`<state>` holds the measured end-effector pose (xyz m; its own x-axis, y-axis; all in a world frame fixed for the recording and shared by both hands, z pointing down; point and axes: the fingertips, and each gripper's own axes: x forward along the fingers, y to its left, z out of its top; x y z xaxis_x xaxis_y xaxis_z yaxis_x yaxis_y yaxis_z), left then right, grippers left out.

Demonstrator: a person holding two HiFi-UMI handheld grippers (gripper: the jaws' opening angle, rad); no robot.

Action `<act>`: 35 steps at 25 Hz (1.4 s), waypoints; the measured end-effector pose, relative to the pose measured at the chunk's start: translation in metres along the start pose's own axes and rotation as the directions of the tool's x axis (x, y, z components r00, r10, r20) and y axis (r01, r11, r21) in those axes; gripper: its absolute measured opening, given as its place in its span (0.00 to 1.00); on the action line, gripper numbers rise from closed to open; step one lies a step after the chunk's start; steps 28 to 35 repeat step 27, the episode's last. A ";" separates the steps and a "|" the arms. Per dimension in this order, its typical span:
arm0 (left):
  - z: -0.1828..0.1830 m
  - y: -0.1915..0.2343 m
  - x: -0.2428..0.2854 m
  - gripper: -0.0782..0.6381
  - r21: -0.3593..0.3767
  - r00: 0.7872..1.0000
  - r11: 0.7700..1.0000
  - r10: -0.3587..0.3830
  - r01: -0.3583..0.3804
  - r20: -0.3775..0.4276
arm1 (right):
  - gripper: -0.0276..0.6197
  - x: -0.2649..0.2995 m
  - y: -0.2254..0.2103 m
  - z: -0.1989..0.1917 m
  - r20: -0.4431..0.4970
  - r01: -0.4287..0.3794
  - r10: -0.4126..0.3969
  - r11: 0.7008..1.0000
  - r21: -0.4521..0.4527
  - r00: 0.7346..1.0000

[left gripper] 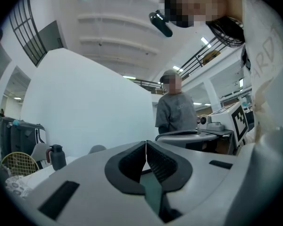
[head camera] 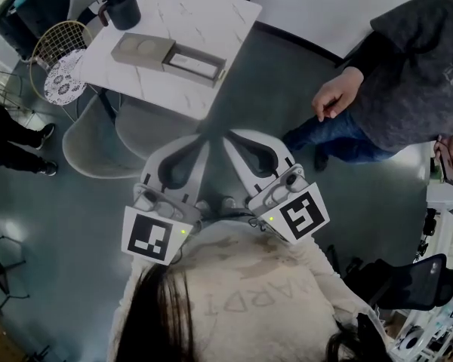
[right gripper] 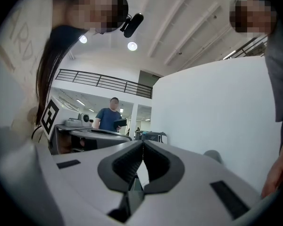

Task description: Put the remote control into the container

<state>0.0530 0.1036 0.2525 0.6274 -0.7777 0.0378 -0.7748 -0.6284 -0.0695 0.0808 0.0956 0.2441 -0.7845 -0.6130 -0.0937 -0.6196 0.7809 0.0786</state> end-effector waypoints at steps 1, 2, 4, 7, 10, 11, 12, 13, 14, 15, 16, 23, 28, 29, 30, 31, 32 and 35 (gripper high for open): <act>0.000 -0.001 0.000 0.13 0.002 1.000 1.000 -0.001 0.001 0.000 | 0.07 -0.001 -0.001 0.000 0.000 0.002 -0.002 1.000 0.006 1.000; 0.000 -0.001 0.001 0.13 0.004 1.000 1.000 -0.002 0.002 -0.001 | 0.07 -0.002 -0.002 -0.001 -0.002 0.003 -0.003 1.000 0.010 1.000; 0.001 -0.002 0.002 0.13 0.004 1.000 1.000 -0.002 0.002 0.000 | 0.07 -0.004 -0.003 -0.001 -0.003 0.005 -0.005 1.000 0.014 1.000; 0.002 -0.003 0.002 0.13 0.004 1.000 1.000 0.001 -0.001 0.004 | 0.07 -0.004 -0.004 0.001 0.005 0.004 -0.004 1.000 0.017 1.000; 0.002 -0.005 0.001 0.13 0.011 1.000 1.000 0.003 -0.003 0.007 | 0.07 -0.006 -0.002 0.002 0.012 0.002 -0.002 1.000 0.019 1.000; 0.002 -0.005 0.001 0.13 0.013 1.000 1.000 0.005 -0.005 0.009 | 0.07 -0.006 -0.002 0.002 0.014 0.001 -0.001 1.000 0.018 1.000; 0.002 -0.006 0.000 0.13 0.013 1.000 1.000 0.006 -0.006 0.009 | 0.07 -0.007 -0.001 0.002 0.016 0.000 0.000 1.000 0.018 1.000; 0.003 -0.006 -0.001 0.13 0.013 1.000 1.000 0.008 -0.008 0.008 | 0.07 -0.007 0.000 0.003 0.016 -0.002 0.002 1.000 0.017 1.000; 0.003 -0.006 -0.001 0.13 0.012 1.000 1.000 0.010 -0.010 0.008 | 0.07 -0.008 0.000 0.003 0.016 -0.004 0.004 1.000 0.017 1.000; 0.004 -0.007 -0.002 0.13 0.011 1.000 1.000 0.013 -0.013 0.008 | 0.07 -0.008 0.001 0.003 0.016 -0.006 0.006 1.000 0.017 1.000; 0.004 -0.007 -0.002 0.13 0.009 1.000 1.000 0.015 -0.016 0.008 | 0.07 -0.008 0.001 0.004 0.016 -0.008 0.008 1.000 0.018 1.000; 0.005 -0.011 -0.002 0.13 0.010 1.000 1.000 0.021 -0.021 0.008 | 0.07 -0.011 0.003 0.005 0.020 -0.018 0.018 1.000 0.020 1.000; 0.006 -0.013 -0.002 0.13 0.008 1.000 1.000 0.021 -0.021 0.010 | 0.07 -0.014 0.003 0.003 0.013 -0.023 0.022 1.000 0.017 1.000; 0.006 -0.013 -0.002 0.13 0.008 1.000 1.000 0.021 -0.021 0.010 | 0.07 -0.014 0.003 0.003 0.013 -0.023 0.022 1.000 0.017 1.000; 0.006 -0.013 -0.002 0.13 0.008 1.000 1.000 0.021 -0.021 0.010 | 0.07 -0.014 0.003 0.003 0.013 -0.023 0.022 1.000 0.017 1.000; 0.006 -0.013 -0.002 0.13 0.008 1.000 1.000 0.021 -0.021 0.010 | 0.07 -0.014 0.003 0.003 0.013 -0.023 0.022 1.000 0.017 1.000; 0.006 -0.013 -0.002 0.13 0.008 1.000 1.000 0.021 -0.021 0.010 | 0.07 -0.014 0.003 0.003 0.013 -0.023 0.022 1.000 0.017 1.000; 0.006 -0.013 -0.002 0.13 0.008 1.000 1.000 0.021 -0.021 0.010 | 0.07 -0.014 0.003 0.003 0.013 -0.023 0.022 1.000 0.017 1.000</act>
